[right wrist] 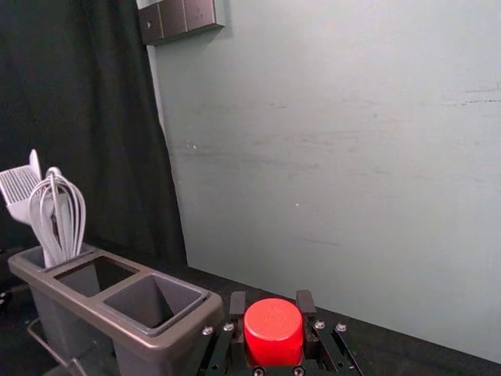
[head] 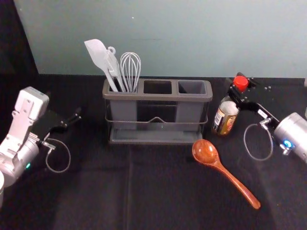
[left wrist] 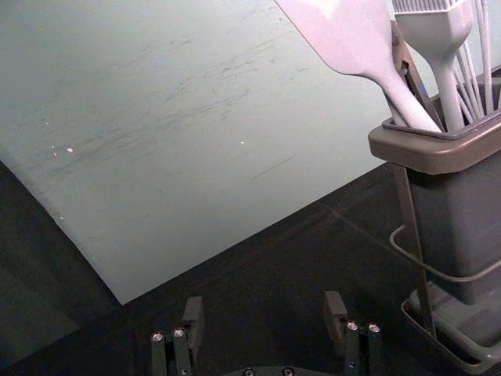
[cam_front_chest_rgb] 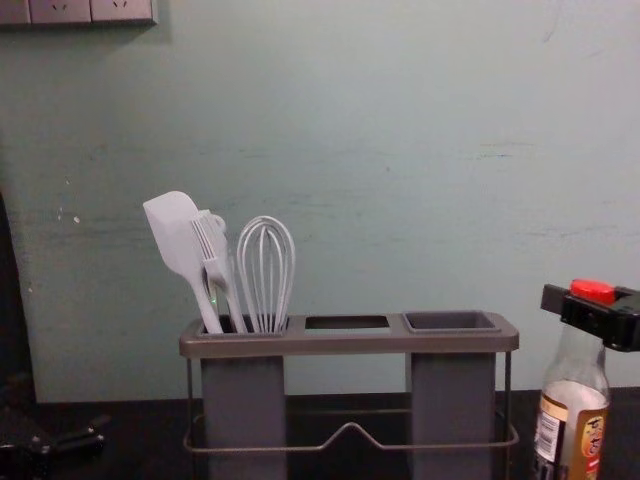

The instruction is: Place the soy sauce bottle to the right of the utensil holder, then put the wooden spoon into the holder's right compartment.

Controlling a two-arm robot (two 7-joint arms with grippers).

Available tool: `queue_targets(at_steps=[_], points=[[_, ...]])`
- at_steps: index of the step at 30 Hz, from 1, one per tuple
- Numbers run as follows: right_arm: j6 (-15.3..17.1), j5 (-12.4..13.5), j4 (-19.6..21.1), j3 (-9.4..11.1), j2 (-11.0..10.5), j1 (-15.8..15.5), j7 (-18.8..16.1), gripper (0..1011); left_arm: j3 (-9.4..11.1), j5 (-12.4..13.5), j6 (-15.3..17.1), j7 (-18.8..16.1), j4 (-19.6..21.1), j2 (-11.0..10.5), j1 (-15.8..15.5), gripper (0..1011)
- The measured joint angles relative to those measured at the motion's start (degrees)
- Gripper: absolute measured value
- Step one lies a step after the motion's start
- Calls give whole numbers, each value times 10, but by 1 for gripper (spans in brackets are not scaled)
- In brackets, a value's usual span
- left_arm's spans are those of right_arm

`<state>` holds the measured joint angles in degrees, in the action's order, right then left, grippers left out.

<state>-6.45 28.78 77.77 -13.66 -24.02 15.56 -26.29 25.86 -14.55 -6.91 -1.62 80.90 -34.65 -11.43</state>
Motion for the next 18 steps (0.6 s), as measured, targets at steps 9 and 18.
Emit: queue_targets(at_steps=[9, 18], points=[[-11, -4, -27, -4, 15, 11, -8, 392, 0, 0, 0, 0, 0, 0, 0, 1005], [-20, -2, -39, -3, 24, 13, -13, 392, 0, 0, 0, 0, 0, 0, 0, 1005]])
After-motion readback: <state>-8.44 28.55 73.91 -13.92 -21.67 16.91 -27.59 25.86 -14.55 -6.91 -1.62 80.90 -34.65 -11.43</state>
